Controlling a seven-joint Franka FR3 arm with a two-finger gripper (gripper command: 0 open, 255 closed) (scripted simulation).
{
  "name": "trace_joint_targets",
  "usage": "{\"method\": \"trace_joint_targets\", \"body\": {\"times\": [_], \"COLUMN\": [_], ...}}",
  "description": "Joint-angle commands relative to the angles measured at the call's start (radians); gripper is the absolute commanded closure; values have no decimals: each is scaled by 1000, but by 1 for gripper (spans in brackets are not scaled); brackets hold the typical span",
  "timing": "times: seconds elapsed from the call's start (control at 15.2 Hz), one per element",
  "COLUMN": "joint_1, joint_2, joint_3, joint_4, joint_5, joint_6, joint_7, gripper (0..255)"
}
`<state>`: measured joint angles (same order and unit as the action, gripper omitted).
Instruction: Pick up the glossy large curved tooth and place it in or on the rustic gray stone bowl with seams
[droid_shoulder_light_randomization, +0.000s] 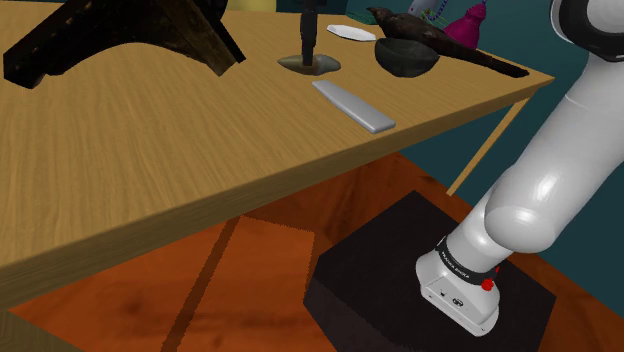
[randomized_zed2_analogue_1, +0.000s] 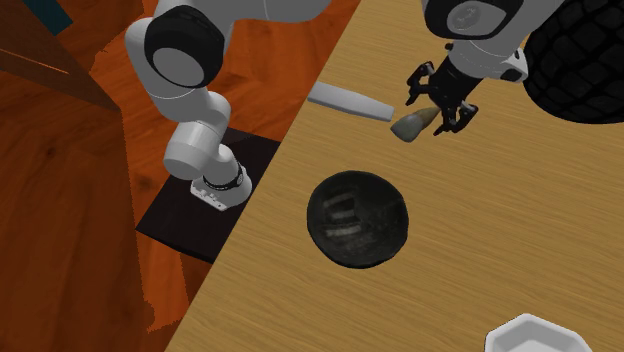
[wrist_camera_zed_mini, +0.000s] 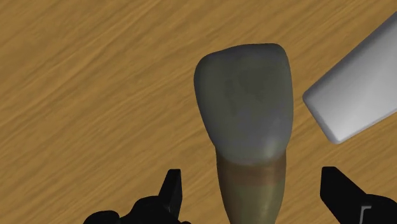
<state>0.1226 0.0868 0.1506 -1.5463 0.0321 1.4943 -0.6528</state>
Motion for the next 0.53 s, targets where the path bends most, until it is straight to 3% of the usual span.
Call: {"method": "trace_joint_targets", "body": {"times": [0.0,0.26,0.33,0.46], "joint_1": [0,0,0,0], "joint_2": [-1,-1,-1,-1], "joint_3": [0,0,0,0], "joint_4": [-4,-4,-4,-4], "joint_5": [0,0,0,0], "joint_6": [3,3,3,3], "joint_7": [0,0,0,0], "gripper": [0,0,255,255]}}
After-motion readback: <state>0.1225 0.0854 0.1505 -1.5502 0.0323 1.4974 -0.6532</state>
